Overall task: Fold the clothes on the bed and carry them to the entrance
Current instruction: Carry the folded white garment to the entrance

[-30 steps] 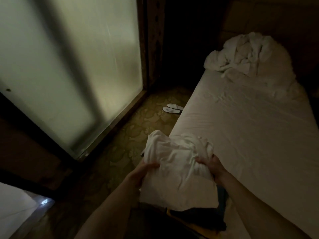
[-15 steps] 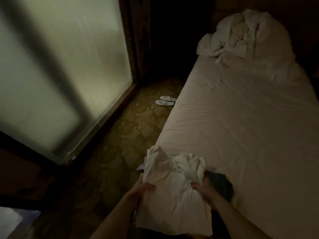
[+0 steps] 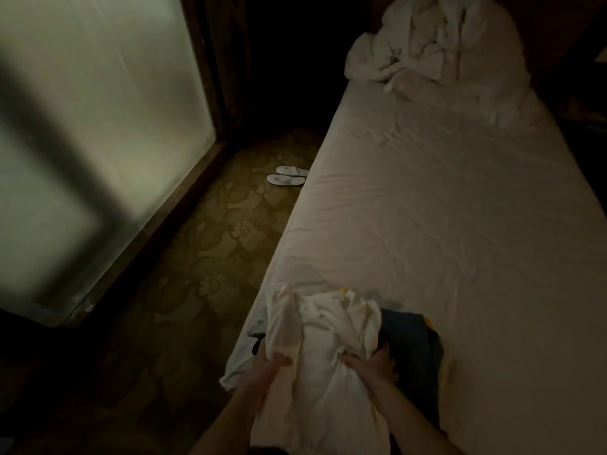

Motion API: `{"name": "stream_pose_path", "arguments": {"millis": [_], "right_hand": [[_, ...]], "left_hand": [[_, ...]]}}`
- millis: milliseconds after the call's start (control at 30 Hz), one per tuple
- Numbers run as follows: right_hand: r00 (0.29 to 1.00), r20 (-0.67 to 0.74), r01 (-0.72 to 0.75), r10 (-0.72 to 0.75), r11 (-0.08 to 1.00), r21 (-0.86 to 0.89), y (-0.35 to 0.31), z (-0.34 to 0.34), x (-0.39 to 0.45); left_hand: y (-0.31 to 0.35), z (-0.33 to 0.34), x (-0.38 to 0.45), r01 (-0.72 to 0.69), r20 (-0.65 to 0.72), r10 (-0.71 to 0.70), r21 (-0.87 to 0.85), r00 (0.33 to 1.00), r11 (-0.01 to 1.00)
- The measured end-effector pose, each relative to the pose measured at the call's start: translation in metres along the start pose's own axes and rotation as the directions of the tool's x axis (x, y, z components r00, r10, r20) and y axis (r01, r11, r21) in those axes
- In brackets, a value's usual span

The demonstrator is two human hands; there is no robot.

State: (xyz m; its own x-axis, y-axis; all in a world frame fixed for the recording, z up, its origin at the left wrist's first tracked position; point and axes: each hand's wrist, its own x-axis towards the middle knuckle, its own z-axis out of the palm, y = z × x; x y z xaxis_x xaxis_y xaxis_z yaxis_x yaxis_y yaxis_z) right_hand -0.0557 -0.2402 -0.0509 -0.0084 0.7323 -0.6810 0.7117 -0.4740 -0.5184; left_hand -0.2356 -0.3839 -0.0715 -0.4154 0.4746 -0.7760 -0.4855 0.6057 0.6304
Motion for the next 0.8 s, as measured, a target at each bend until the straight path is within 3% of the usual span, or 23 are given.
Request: {"name": "stream_pose_path", "arguments": {"millis": [133, 233, 367, 433, 533, 633, 800], "right_hand": [[0.996, 0.006, -0.087, 0.087, 0.986, 0.142, 0.017, 0.011, 0.033], [0.99, -0.004, -0.136, 0.138, 0.98, 0.147, 0.015, 0.01, 0.025], [0.989, 0.037, -0.149, 0.145, 0.98, 0.133, 0.012, 0.003, 0.012], [0.991, 0.028, -0.136, 0.134, 0.984, 0.112, 0.009, -0.005, 0.005], [0.995, 0.043, -0.095, 0.089, 0.978, 0.185, 0.005, -0.018, -0.01], [0.997, 0.06, -0.067, 0.05, 0.943, 0.327, -0.006, -0.036, -0.032], [0.99, 0.078, 0.072, -0.114, 0.908, 0.413, -0.047, -0.082, -0.072]], "left_hand": [[0.0, 0.007, 0.002, -0.029, -0.049, 0.031, 0.044, 0.998, 0.999], [-0.003, 0.006, 0.006, 0.014, -0.105, -0.007, 0.062, 0.994, 0.998], [0.004, 0.006, 0.001, 0.146, -0.106, -0.124, 0.238, 0.987, 0.96], [0.015, 0.005, -0.013, 0.14, -0.101, -0.116, 0.268, 0.988, 0.953], [0.034, -0.001, -0.043, 0.085, -0.074, -0.069, 0.233, 0.995, 0.969], [0.057, -0.008, -0.077, -0.003, 0.006, 0.002, 0.057, 1.0, 0.998], [0.098, -0.008, -0.123, 0.043, 0.102, -0.037, -0.065, 0.994, 0.997]]}}
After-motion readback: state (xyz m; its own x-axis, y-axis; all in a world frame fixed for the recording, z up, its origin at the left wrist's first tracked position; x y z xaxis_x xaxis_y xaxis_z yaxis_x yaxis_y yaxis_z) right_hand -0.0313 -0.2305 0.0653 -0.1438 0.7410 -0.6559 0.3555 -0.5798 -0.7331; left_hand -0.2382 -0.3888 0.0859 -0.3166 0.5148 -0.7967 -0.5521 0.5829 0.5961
